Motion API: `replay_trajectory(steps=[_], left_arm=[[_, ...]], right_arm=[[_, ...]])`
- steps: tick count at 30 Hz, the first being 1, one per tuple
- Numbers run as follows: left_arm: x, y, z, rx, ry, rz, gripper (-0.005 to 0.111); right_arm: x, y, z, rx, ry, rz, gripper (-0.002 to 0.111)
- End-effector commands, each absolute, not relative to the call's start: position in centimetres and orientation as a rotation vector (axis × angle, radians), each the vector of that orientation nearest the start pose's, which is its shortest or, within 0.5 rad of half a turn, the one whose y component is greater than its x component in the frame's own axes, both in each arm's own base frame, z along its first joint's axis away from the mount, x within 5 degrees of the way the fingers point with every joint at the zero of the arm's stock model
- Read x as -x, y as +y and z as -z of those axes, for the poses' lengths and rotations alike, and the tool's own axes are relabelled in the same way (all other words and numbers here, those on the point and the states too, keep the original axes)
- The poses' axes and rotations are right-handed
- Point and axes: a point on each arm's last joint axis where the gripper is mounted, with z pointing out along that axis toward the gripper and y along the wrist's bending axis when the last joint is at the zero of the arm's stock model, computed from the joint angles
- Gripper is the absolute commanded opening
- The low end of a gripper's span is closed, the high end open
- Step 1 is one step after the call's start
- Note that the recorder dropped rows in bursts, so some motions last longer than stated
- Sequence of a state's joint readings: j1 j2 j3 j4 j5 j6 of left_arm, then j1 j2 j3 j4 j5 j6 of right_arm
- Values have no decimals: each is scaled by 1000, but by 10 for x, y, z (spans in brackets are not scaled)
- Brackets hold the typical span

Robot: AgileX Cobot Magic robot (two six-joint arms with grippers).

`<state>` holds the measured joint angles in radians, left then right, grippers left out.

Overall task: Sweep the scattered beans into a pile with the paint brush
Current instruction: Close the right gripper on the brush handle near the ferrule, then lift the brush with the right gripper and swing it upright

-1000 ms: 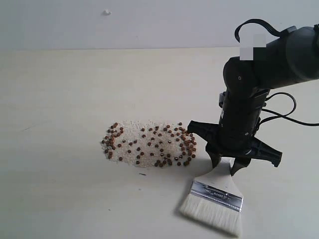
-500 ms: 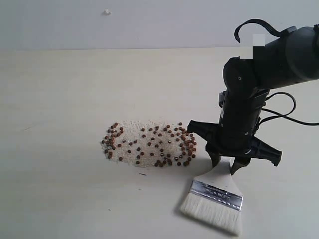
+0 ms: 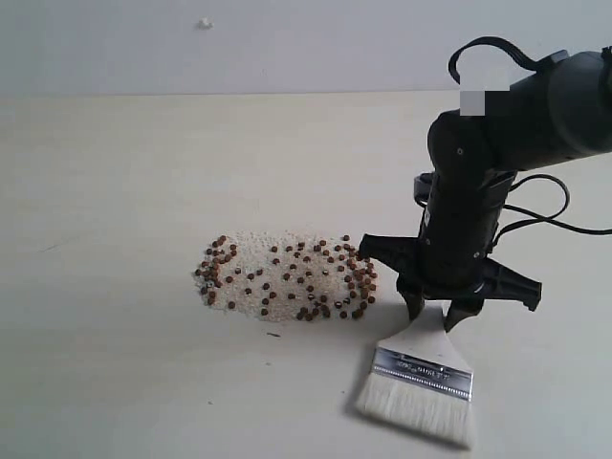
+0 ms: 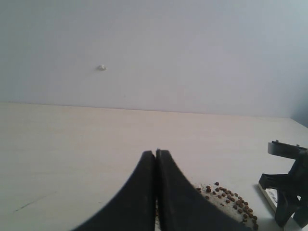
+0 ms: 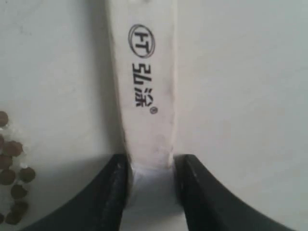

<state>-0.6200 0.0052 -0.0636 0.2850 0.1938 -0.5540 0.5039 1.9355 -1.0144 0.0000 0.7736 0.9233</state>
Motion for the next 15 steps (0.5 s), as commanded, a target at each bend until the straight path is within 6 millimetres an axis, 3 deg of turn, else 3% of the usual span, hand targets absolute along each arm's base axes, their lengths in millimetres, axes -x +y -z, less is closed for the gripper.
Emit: replay_trajectory(steps=[1, 8, 15], left_arm=[[-46, -27, -216, -238, 1631, 643, 0], [-46, -27, -216, -238, 1631, 643, 0], [-46, -27, -216, -238, 1631, 643, 0]], right_arm=[[-284, 149, -106, -500, 3074, 104, 0], [-286, 141, -107, -95, 3095, 232, 0], [-286, 142, -106, 7, 3097, 219, 0]])
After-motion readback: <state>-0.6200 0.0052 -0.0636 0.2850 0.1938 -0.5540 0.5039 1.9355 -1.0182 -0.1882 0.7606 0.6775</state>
